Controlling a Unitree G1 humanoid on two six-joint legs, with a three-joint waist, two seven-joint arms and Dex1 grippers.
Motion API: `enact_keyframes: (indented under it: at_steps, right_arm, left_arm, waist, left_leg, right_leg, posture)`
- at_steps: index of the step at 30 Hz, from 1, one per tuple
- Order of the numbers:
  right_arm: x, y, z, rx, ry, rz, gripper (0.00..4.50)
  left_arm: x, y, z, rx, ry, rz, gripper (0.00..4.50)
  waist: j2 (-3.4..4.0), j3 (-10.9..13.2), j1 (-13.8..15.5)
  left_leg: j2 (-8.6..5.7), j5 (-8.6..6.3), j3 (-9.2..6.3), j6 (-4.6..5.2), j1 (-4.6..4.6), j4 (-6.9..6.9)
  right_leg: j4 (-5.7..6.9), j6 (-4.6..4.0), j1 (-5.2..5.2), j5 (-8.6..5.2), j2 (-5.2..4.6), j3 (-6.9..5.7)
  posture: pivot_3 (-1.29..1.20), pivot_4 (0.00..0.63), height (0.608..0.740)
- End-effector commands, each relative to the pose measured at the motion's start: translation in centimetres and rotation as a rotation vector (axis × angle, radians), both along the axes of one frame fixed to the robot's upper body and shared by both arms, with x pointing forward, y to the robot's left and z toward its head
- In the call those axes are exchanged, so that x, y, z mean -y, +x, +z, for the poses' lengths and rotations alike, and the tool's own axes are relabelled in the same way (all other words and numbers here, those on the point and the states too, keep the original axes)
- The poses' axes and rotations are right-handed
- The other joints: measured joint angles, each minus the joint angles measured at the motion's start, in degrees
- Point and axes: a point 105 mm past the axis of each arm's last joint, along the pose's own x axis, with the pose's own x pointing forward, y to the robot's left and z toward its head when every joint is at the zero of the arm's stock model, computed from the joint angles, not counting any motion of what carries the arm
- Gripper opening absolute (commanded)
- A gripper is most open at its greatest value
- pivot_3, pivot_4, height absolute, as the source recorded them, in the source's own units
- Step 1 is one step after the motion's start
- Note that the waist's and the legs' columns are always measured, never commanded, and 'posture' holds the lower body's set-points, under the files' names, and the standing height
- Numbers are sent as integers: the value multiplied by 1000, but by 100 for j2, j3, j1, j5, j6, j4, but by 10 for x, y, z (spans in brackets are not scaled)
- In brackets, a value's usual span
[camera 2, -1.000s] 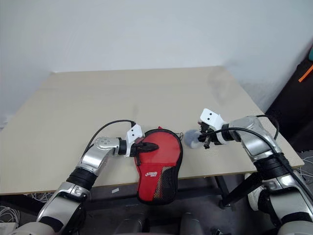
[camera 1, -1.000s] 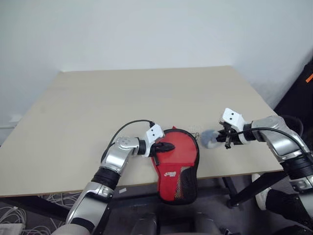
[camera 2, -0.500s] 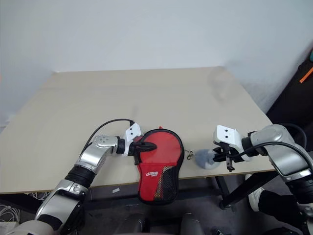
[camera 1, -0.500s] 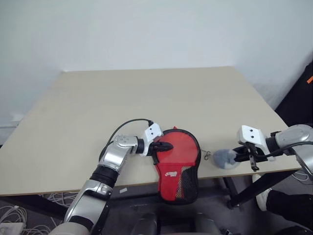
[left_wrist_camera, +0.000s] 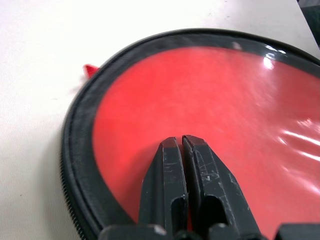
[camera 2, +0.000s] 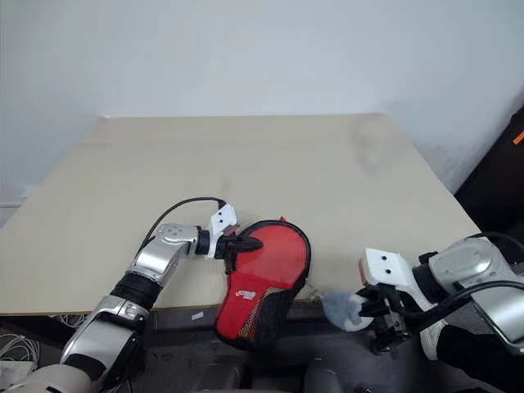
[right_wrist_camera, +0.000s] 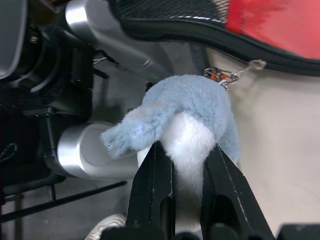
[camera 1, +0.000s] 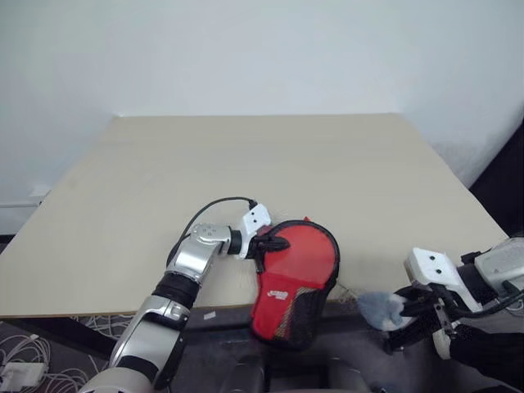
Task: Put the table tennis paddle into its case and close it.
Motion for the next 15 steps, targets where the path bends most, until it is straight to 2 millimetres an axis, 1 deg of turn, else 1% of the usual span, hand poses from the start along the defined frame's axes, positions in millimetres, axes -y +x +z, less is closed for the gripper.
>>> enact_keyframes:
  at_steps: [1,5,7,10,15]
  right_arm:
    - [-7,2,3,44,4,7,409]
    - [-7,21,-2,104,-9,-70,409]
    - [-7,25,-2,112,-9,-84,409]
    - [-10,24,0,108,3,-73,409]
    - [-20,14,1,89,30,-30,409]
  left_arm:
    - [2,0,-4,-7,30,-16,97]
    - [8,0,-3,-10,25,-39,97]
    - [11,0,-4,-11,28,-51,97]
    - [15,0,-5,-12,30,-65,97]
    - [24,-2,-6,-7,35,-103,97]
  waist:
    - [-1,0,-1]
    - [-4,0,-6]
    - [-3,0,6]
    - [-4,0,2]
    - [-4,0,-3]
  left_leg:
    - [1,0,0,0,0,0]
    - [2,0,1,0,1,0]
    - [1,0,1,0,1,2]
    - [0,0,1,1,-2,3]
    - [1,0,1,1,0,3]
  right_leg:
    - [0,0,0,0,0,-1]
    - [0,0,1,0,1,0]
    - [0,-1,1,0,1,0]
    - [0,0,1,0,1,0]
    - [0,0,2,0,1,0]
  posture:
    - [0,0,698]
    - [0,0,698]
    - [0,0,698]
    - [0,0,698]
    - [0,0,698]
